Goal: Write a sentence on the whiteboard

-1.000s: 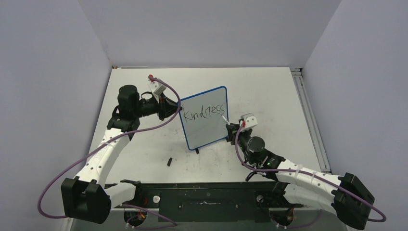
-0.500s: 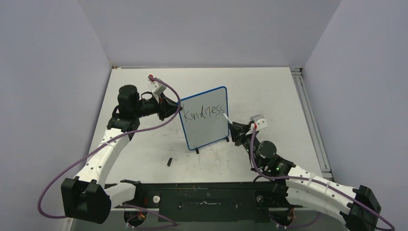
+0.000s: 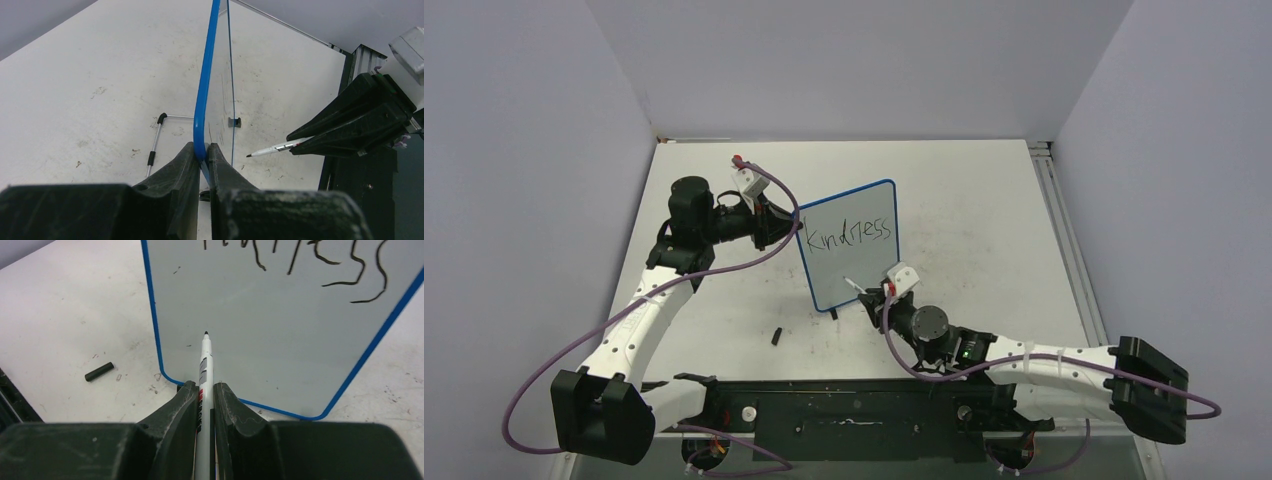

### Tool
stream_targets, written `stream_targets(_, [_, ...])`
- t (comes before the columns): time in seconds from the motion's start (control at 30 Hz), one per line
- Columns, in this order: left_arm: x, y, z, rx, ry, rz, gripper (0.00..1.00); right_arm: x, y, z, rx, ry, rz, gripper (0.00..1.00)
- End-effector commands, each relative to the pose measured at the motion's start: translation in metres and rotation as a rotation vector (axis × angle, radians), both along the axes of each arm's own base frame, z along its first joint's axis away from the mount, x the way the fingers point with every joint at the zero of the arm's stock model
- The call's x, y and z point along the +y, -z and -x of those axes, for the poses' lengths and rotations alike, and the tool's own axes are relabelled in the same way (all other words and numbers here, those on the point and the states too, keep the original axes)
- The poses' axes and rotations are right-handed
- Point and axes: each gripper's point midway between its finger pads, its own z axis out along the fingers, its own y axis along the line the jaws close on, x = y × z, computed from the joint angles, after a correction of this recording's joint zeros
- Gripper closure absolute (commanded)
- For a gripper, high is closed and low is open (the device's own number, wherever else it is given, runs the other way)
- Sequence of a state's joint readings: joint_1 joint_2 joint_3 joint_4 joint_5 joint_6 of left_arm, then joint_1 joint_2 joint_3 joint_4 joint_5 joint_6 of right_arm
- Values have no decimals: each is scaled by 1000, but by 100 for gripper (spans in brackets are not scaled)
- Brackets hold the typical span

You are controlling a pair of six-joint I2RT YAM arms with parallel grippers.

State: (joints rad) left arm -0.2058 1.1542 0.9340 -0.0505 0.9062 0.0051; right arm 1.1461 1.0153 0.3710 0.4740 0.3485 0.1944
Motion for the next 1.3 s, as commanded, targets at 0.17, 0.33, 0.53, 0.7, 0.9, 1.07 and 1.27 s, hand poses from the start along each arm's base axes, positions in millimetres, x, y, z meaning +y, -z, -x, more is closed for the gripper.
stream_targets(0.17, [0, 16, 8, 58, 32, -33, 100, 49, -37, -2, -96, -76, -68, 95])
stream_targets(0.33, [0, 17, 8, 62, 32, -32, 100, 64, -38, 0, -101, -114, -75, 95])
stream_targets(0.53, [0, 17, 8, 62, 31, -32, 100, 77, -35, 0, -100, -139, -73, 95])
stream_targets(0.7, [0, 16, 8, 60, 31, -31, 100, 81, -32, -3, -98, -131, -61, 95])
stream_targets(0.9, [0, 16, 8, 58, 32, -31, 100, 78, -27, -9, -92, -97, -46, 95])
stream_targets(1.07, [-1, 16, 8, 58, 33, -31, 100, 71, -28, -13, -92, -51, -43, 95])
stream_targets(1.27, [0, 15, 8, 56, 32, -31, 100, 62, -32, -15, -99, -16, -58, 95])
